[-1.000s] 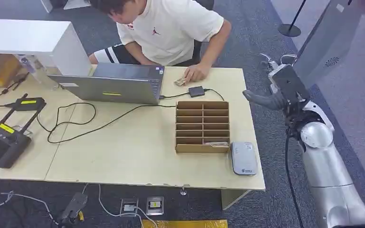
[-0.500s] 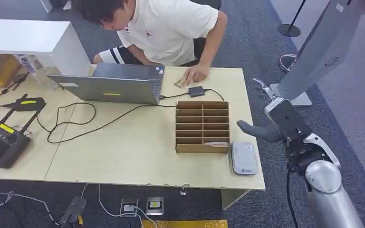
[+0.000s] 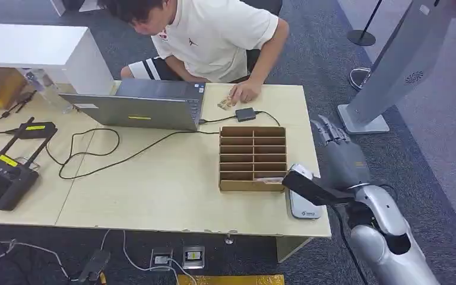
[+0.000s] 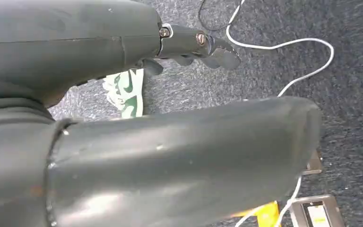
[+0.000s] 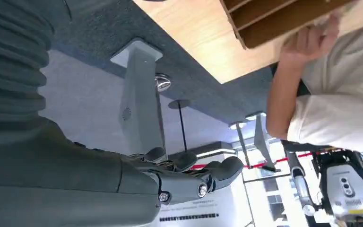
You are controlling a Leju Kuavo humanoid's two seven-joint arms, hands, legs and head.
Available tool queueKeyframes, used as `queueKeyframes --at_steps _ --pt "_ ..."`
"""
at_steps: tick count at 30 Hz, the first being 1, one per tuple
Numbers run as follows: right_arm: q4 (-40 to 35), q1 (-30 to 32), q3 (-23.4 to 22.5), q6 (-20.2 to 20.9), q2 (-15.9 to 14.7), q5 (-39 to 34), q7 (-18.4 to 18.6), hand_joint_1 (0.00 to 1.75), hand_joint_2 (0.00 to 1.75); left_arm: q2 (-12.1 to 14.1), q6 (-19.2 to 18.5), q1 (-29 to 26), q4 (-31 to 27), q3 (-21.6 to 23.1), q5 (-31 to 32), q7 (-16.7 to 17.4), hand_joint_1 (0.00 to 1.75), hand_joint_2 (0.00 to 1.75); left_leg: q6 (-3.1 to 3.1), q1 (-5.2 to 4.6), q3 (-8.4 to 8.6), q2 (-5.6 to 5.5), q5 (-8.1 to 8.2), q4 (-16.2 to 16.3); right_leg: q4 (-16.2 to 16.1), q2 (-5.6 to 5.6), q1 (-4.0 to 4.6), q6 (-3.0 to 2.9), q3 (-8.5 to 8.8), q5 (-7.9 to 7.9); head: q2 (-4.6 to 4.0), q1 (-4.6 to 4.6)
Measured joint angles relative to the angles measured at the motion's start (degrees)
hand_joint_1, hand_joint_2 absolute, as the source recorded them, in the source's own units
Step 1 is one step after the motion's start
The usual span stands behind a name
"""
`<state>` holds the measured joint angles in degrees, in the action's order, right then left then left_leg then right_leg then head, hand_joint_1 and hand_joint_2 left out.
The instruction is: Pass the card to the sensor for recognition and then transmit it.
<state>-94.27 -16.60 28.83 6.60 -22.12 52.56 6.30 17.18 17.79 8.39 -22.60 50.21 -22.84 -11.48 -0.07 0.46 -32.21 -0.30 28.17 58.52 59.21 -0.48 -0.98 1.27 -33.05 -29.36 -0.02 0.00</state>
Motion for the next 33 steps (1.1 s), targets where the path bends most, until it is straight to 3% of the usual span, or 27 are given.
queueKeyframes --at_steps 21,29,33 --pt "4.83 0.72 5.92 5.94 -1.05 2.49 0.89 0.00 1.75 -0.55 -1.53 0.22 0.46 -0.02 -0.04 2.08 0.00 0.00 0.00 0.02 0.00 0.01 0.00 0.00 0.00 0.01 0.02 0.00 -0.01 0.00 0.00 0.02" --pt "5.90 0.63 6.58 4.39 -0.92 2.52 0.89 0.00 1.75 -0.55 -1.44 0.26 0.44 0.00 0.55 2.47 0.00 0.00 0.00 0.02 0.00 0.01 0.00 0.00 0.00 0.01 0.02 0.00 -0.01 0.00 0.00 0.02" --pt "7.22 0.58 6.84 0.39 -0.57 3.00 -0.09 0.00 1.75 -0.55 -1.42 0.53 0.44 0.00 1.09 2.49 0.00 0.00 0.00 0.02 -0.01 0.01 0.00 0.00 0.00 0.01 0.02 0.00 -0.01 0.00 0.00 0.02"
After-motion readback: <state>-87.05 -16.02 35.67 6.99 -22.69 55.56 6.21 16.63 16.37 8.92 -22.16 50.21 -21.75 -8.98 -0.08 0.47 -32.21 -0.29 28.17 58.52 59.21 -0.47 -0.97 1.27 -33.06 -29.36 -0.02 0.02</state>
